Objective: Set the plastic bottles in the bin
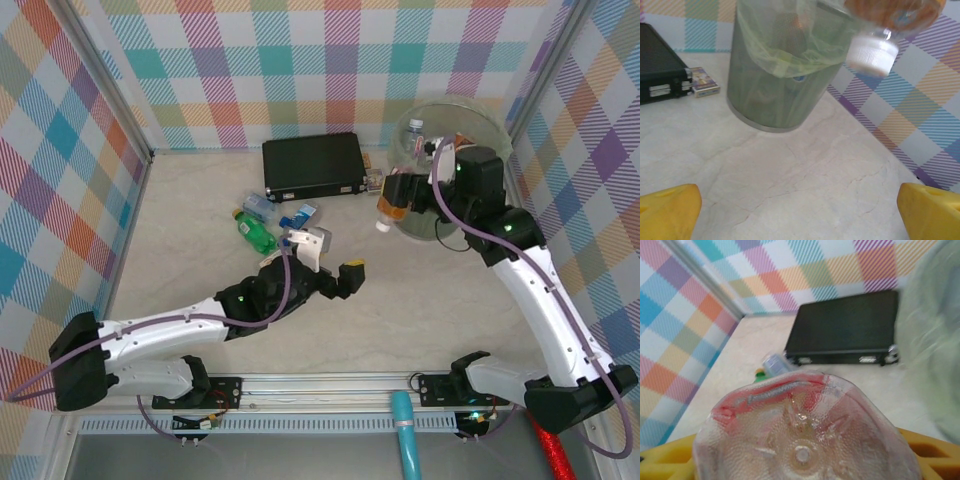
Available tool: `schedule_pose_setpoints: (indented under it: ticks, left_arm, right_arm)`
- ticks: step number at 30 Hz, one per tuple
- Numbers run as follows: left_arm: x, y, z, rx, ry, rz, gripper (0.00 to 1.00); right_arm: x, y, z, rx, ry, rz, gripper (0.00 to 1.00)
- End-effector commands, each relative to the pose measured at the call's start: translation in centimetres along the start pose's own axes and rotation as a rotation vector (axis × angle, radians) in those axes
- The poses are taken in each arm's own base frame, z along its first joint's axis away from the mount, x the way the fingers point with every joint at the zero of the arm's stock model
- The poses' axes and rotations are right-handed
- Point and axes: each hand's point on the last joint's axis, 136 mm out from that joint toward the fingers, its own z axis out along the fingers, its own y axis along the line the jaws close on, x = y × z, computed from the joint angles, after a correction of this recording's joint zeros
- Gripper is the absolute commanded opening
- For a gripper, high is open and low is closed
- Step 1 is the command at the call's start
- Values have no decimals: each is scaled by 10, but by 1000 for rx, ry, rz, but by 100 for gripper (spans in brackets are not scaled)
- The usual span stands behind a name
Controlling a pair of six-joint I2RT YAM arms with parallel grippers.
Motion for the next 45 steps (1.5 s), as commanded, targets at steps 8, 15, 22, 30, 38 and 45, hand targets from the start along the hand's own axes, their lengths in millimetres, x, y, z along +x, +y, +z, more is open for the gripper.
schedule_pose_setpoints:
  ticks: [8, 15, 22, 30, 38, 45]
  left_arm:
    - [2, 35, -31, -121, -35, -9, 100]
    - [1, 45, -50, -135, -58, -21, 100]
    - [-2, 56, -69, -154, -77, -23, 100]
    - [-6, 71, -93, -191, -125, -36, 100]
    - [-4, 77, -97, -207, -123, -38, 100]
    - [-5, 76, -98, -206, -124, -41, 100]
  right_arm:
    - [-98, -47, -24, 359, -299, -164, 64]
    - [-136, -95, -23, 560, -400, -187, 64]
    - [-136, -147, 0, 664, -365, -163, 64]
    - [-110, -198, 27, 745, -278, -141, 64]
    - [-80, -221, 59, 724, -150, -115, 64]
    - [-52, -235, 84, 699, -15, -58, 65]
